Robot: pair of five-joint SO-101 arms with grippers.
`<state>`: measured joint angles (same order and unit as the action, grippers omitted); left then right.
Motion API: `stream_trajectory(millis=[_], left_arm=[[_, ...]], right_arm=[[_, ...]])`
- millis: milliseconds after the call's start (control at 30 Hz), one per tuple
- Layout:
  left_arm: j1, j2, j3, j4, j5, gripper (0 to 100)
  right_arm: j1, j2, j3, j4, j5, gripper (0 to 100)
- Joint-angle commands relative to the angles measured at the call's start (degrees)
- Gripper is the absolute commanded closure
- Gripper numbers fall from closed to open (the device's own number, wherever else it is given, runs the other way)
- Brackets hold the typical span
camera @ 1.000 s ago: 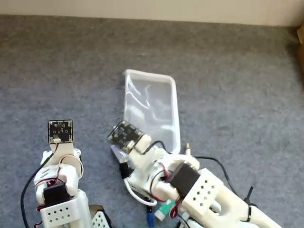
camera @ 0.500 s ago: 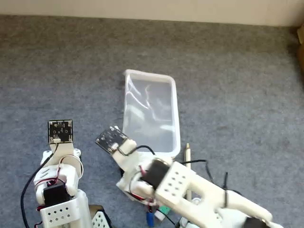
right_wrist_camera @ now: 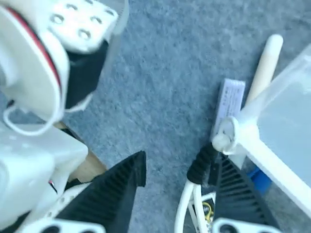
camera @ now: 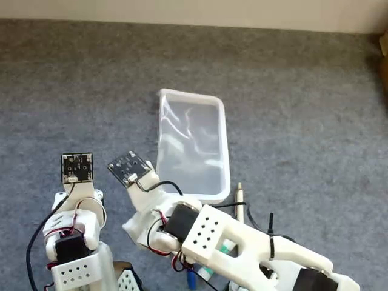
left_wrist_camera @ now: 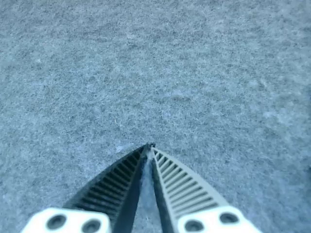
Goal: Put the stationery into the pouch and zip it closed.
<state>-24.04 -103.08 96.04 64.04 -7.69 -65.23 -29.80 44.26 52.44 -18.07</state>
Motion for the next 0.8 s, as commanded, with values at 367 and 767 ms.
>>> stream_trajectory(millis=[367, 767], left_arm=[[-0.7, 0.0, 1.2, -1.1, -0.4, 99], [-0.7, 0.0, 1.2, -1.1, -0.4, 99]], right_arm=[[1.2, -0.1, 4.5, -4.4, -0.5, 78.9], [4.4, 2.9, 6.5, -4.8, -0.5, 78.9]])
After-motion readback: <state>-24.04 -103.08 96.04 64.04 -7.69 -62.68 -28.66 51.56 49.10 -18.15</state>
